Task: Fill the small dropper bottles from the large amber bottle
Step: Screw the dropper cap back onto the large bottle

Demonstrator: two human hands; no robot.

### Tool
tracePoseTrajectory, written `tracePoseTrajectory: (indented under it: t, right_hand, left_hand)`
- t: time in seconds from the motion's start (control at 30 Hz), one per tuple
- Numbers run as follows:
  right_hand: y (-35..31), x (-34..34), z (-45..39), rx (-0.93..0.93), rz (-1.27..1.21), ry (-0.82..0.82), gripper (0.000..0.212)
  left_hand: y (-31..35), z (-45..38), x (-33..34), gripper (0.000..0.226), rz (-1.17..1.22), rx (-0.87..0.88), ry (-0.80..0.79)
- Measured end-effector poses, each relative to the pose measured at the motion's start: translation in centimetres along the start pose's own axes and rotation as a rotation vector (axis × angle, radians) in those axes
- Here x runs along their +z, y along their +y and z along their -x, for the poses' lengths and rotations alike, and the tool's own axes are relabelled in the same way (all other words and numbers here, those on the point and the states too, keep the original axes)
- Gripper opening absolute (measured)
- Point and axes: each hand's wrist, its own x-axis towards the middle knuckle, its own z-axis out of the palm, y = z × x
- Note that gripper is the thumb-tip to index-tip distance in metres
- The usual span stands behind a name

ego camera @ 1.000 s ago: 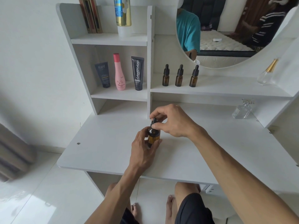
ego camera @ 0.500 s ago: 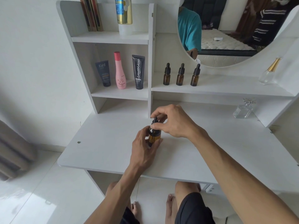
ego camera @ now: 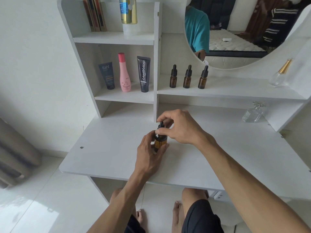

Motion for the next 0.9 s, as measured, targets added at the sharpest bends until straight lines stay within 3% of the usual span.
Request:
tracePoseTrajectory:
  t: [0.57, 0.9]
  right_hand:
    - [-0.1, -0.1, -0.1, -0.012, 0.010, -0.014, 0.034]
    - [0.4, 1.0, 0.0, -0.057, 0.044, 0.094, 0.032]
  left_hand:
    - [0.1, 0.1, 0.0, 0.044, 0.000, 0.001, 0.007]
    - [0.2, 0.0, 0.0, 0.036, -0.020, -0.011, 0.003]
